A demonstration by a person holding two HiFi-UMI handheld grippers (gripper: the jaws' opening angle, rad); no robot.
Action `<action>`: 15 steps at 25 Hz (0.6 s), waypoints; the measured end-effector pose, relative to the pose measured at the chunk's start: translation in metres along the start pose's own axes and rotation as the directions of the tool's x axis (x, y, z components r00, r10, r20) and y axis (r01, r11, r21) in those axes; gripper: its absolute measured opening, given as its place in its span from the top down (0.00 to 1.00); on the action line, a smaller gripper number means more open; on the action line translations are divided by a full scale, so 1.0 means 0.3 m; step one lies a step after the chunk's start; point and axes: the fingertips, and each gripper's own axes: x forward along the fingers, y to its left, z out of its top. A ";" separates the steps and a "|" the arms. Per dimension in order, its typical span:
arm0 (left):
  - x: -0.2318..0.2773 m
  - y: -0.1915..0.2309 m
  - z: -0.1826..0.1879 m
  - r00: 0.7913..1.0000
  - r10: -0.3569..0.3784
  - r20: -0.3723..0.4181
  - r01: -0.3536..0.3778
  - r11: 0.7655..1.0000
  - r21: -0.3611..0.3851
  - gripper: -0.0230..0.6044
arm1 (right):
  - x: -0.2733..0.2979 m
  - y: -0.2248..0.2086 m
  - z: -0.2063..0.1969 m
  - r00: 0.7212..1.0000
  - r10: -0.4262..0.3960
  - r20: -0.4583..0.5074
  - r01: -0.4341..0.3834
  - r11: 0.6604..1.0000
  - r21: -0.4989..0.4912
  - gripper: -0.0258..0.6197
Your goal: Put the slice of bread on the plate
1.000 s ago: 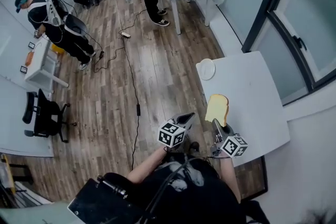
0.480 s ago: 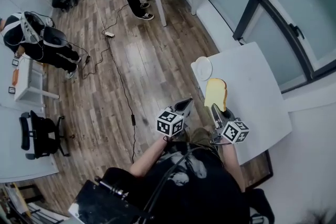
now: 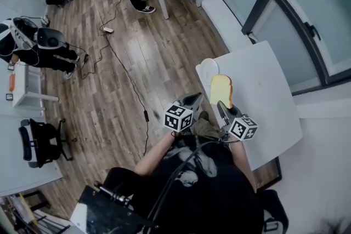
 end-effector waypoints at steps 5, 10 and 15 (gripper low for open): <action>0.103 0.104 0.047 0.998 0.052 -0.017 -0.052 0.999 -0.001 0.95 | 0.116 -0.082 0.057 0.997 0.058 -0.056 -0.058 0.998 0.010 0.82; 0.180 0.179 0.043 0.996 0.077 -0.038 -0.079 0.996 -0.039 0.95 | 0.226 -0.212 0.041 0.988 0.070 -0.136 -0.060 0.995 0.074 0.82; 0.261 0.234 0.034 0.998 0.057 -0.036 -0.059 0.997 -0.057 0.95 | 0.384 -0.336 0.007 0.986 0.048 -0.159 -0.012 0.976 0.219 0.82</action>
